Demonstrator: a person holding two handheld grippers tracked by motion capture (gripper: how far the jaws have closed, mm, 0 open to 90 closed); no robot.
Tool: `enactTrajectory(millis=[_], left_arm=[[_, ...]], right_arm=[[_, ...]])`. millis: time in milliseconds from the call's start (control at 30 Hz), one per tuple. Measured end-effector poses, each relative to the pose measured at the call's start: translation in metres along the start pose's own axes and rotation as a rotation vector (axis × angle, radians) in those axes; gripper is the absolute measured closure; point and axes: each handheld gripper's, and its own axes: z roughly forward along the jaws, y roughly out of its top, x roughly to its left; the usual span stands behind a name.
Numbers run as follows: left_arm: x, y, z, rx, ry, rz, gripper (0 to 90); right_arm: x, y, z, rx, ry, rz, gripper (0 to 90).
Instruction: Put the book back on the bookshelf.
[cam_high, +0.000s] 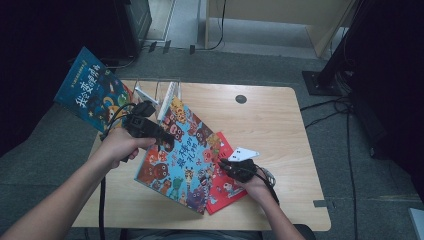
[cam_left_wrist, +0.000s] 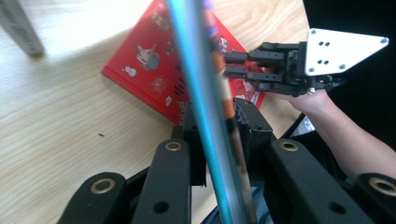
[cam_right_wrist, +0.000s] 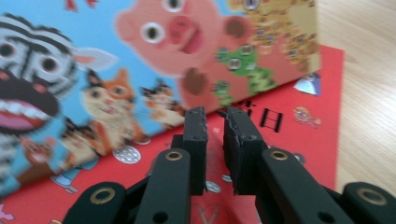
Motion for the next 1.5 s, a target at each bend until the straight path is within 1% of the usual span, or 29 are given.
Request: enactTrajectory(millis=[33, 67, 100, 133, 167, 200, 233, 267, 300, 400, 467, 533, 600, 667, 700, 733, 767, 933, 1000, 1067, 1167, 1200, 1233, 1300, 1333, 1400, 1433, 1467, 1500], left_arm=[[0.000, 0.000, 0.000, 0.000, 0.000, 0.000, 78.7], [-0.005, 0.003, -0.006, 0.018, 0.029, 0.021, 79.4], [-0.005, 0.003, -0.006, 0.018, 0.029, 0.021, 79.8], [-0.009, 0.003, -0.010, 0.027, 0.039, 0.025, 79.8], [-0.014, 0.005, -0.016, 0.041, 0.052, 0.047, 81.7], [-0.018, 0.005, -0.018, 0.040, 0.062, 0.074, 81.9], [-0.022, 0.005, -0.020, 0.053, 0.083, 0.102, 81.7], [-0.026, 0.004, -0.022, 0.056, 0.101, 0.111, 81.8], [-0.027, 0.003, -0.023, 0.066, 0.111, 0.111, 81.8], [-0.027, -0.002, -0.026, 0.067, 0.115, 0.127, 81.7], [-0.026, -0.006, -0.030, 0.065, 0.123, 0.127, 81.7], [-0.022, -0.010, -0.035, 0.057, 0.119, 0.115, 81.7], [-0.018, -0.015, -0.042, 0.045, 0.108, 0.101, 81.7], [-0.013, -0.021, -0.051, 0.031, 0.100, 0.084, 81.7], [-0.013, -0.021, -0.051, 0.031, 0.100, 0.084, 81.6], [-0.010, -0.024, -0.056, 0.026, 0.095, 0.077, 81.6], [-0.003, -0.032, -0.065, 0.004, 0.090, 0.053, 81.7], [0.012, -0.050, -0.084, -0.035, 0.101, -0.001, 81.6], [0.017, -0.057, -0.091, -0.050, 0.104, -0.018, 81.4], [0.022, -0.064, -0.099, -0.068, 0.101, -0.031, 81.3], [0.030, -0.074, -0.111, -0.095, 0.089, -0.067, 81.4], [0.030, -0.074, -0.111, -0.095, 0.089, -0.067, 81.4], [0.034, -0.079, -0.118, -0.107, 0.088, -0.087, 81.4], [0.036, -0.081, -0.122, -0.108, 0.088, -0.092, 81.3], [0.040, -0.086, -0.128, -0.114, 0.093, -0.109, 81.3], [0.042, -0.088, -0.130, -0.114, 0.095, -0.114, 81.1], [0.046, -0.093, -0.135, -0.120, 0.097, -0.124, 80.8], [0.046, -0.093, -0.135, -0.120, 0.097, -0.124, 81.0], [0.050, -0.097, -0.140, -0.124, 0.106, -0.132, 81.1]], right_arm=[[0.000, 0.000, 0.000, 0.000, 0.000, 0.000, 79.1], [-0.002, 0.000, -0.003, -0.003, -0.006, 0.003, 78.4], [-0.003, -0.001, -0.004, -0.002, -0.013, 0.000, 78.3], [-0.003, -0.001, -0.004, -0.002, -0.013, 0.000, 78.3], [-0.003, -0.002, -0.005, 0.007, -0.020, -0.008, 77.6], [-0.004, -0.002, -0.005, 0.007, -0.024, -0.012, 77.1], [-0.004, -0.002, -0.005, 0.009, -0.024, -0.009, 76.8], [-0.004, -0.002, -0.004, 0.011, -0.020, -0.005, 76.0], [-0.003, -0.002, -0.004, 0.012, -0.021, -0.007, 75.1], [-0.002, -0.002, -0.003, 0.013, -0.016, -0.010, 72.7], [-0.002, -0.002, -0.002, 0.008, -0.017, -0.021, 69.7], [-0.003, -0.002, -0.002, 0.004, -0.021, -0.018, 69.0], [-0.004, 0.000, -0.002, 0.017, -0.017, -0.012, 67.9], [-0.005, 0.001, -0.002, 0.010, -0.016, -0.009, 66.4], [-0.005, 0.001, -0.001, 0.013, -0.013, -0.008, 65.3], [-0.005, 0.001, -0.001, 0.013, -0.013, -0.008, 65.3], [-0.005, 0.002, 0.001, 0.014, -0.008, -0.013, 62.2], [-0.004, 0.006, 0.005, 0.016, -0.003, -0.023, 60.7], [-0.004, 0.007, 0.007, 0.007, 0.002, -0.031, 60.8], [-0.003, 0.008, 0.009, 0.005, 0.007, -0.037, 60.7], [-0.003, 0.009, 0.014, 0.000, 0.019, -0.034, 60.5], [-0.002, 0.011, 0.017, 0.021, 0.022, -0.038, 59.0], [-0.001, 0.013, 0.020, 0.039, 0.028, -0.043, 57.9], [-0.001, 0.014, 0.021, 0.037, 0.032, -0.048, 57.7], [0.000, 0.015, 0.023, 0.034, 0.039, -0.050, 57.9], [0.000, 0.015, 0.023, 0.036, 0.043, -0.049, 57.8], [-0.001, 0.016, 0.024, 0.037, 0.047, -0.046, 57.8], [-0.001, 0.016, 0.024, 0.035, 0.049, -0.045, 57.8], [-0.002, 0.016, 0.024, 0.034, 0.051, -0.046, 57.8]])
